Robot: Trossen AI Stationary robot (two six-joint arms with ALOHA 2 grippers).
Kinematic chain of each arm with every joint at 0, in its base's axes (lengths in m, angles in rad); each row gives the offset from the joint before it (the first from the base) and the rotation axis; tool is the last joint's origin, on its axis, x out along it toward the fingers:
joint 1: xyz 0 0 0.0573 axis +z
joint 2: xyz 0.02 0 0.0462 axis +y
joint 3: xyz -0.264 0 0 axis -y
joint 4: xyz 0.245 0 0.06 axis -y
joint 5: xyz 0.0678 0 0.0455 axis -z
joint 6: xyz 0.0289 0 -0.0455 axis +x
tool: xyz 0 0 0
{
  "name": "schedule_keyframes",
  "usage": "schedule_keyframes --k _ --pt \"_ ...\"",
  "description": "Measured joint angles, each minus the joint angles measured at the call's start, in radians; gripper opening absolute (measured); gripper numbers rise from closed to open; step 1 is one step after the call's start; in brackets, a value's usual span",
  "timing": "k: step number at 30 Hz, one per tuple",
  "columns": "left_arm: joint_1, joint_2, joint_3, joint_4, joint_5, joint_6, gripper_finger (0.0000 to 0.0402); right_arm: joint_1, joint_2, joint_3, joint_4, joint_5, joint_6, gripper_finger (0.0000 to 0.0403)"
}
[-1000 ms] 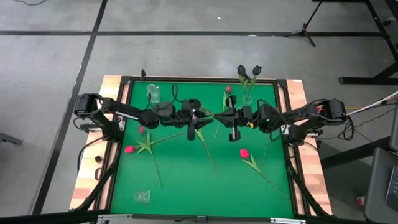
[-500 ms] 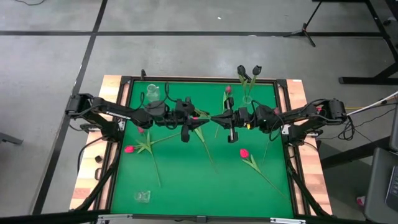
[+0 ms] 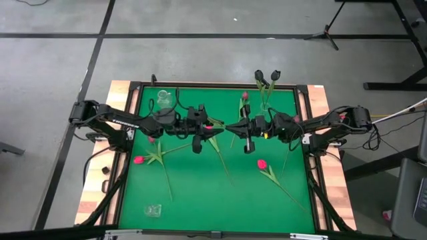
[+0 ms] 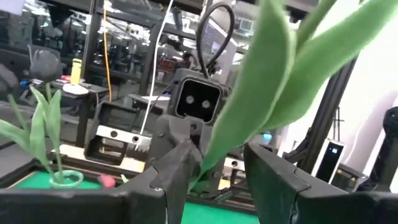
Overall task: Sort flowers into vase by color
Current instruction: Put the black flower into the top right transparent vase
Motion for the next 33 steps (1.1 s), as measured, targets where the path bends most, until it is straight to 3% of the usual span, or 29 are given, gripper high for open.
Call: schedule_keyframes --k 11,26,33 --pt "0.0 0.0 0.0 0.003 -0.034 0.001 0.0138 0.0 0.0 0.0 -0.003 0.0 0.026 0.0001" --pt "-0.003 0.001 0.0 -0.003 -0.052 0.002 0.0012 0.0 -0.001 0.0 -0.034 0.0 0.053 0.0026" --pt "-0.018 0.002 -0.001 -0.027 -0.058 0.002 0.0014 0.0 -0.017 0.0 -0.174 0.023 0.033 0.0057"
